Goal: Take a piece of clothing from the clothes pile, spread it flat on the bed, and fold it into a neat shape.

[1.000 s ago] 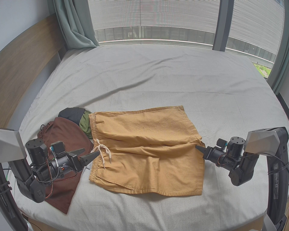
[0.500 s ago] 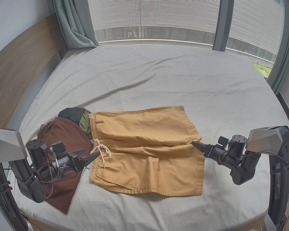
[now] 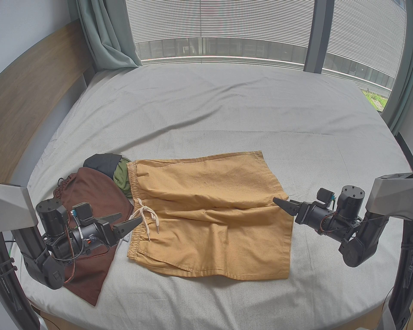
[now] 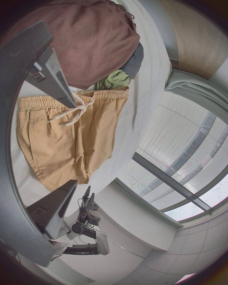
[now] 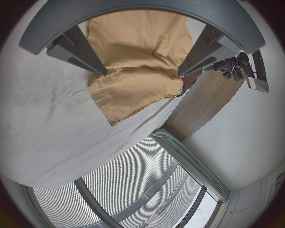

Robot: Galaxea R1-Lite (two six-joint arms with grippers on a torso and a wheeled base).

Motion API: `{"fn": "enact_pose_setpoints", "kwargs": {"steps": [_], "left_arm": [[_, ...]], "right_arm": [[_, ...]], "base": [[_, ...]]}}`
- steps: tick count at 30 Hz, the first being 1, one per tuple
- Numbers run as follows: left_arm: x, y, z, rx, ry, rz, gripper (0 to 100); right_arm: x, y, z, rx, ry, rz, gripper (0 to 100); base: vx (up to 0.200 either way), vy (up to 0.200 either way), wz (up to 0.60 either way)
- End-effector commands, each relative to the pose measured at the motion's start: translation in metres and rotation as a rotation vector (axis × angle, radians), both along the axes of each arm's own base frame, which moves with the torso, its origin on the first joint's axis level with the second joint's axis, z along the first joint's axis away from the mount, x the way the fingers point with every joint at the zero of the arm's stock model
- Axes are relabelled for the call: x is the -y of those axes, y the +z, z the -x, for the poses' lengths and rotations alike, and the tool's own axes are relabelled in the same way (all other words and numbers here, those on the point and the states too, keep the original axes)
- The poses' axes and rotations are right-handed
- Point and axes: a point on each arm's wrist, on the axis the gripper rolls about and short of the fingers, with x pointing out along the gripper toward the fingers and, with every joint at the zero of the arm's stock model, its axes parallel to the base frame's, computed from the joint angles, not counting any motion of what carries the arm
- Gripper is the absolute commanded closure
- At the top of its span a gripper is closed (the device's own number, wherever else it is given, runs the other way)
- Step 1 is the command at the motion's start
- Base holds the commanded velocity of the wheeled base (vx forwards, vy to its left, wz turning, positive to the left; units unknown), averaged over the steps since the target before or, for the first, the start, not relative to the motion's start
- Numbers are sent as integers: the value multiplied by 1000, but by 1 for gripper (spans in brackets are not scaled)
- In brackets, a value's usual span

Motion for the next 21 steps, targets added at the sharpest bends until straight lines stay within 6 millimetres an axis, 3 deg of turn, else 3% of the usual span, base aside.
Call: {"fn": "enact_pose_setpoints", "kwargs": {"steps": [1,12,21], "left_arm": [[-3,0,1,-2,4,1,0],[-8,-9,-1,-20,12,-24,0],[-18,-28,-4,-84,37,-25,0]], "right_arm": [[-9,9,13,5,37,1,0],[-24,2,41,-47,145,43,0],[-27,2,44,-53,156,44,0]], "base": [[0,0,0],[0,0,0],[0,0,0]]}}
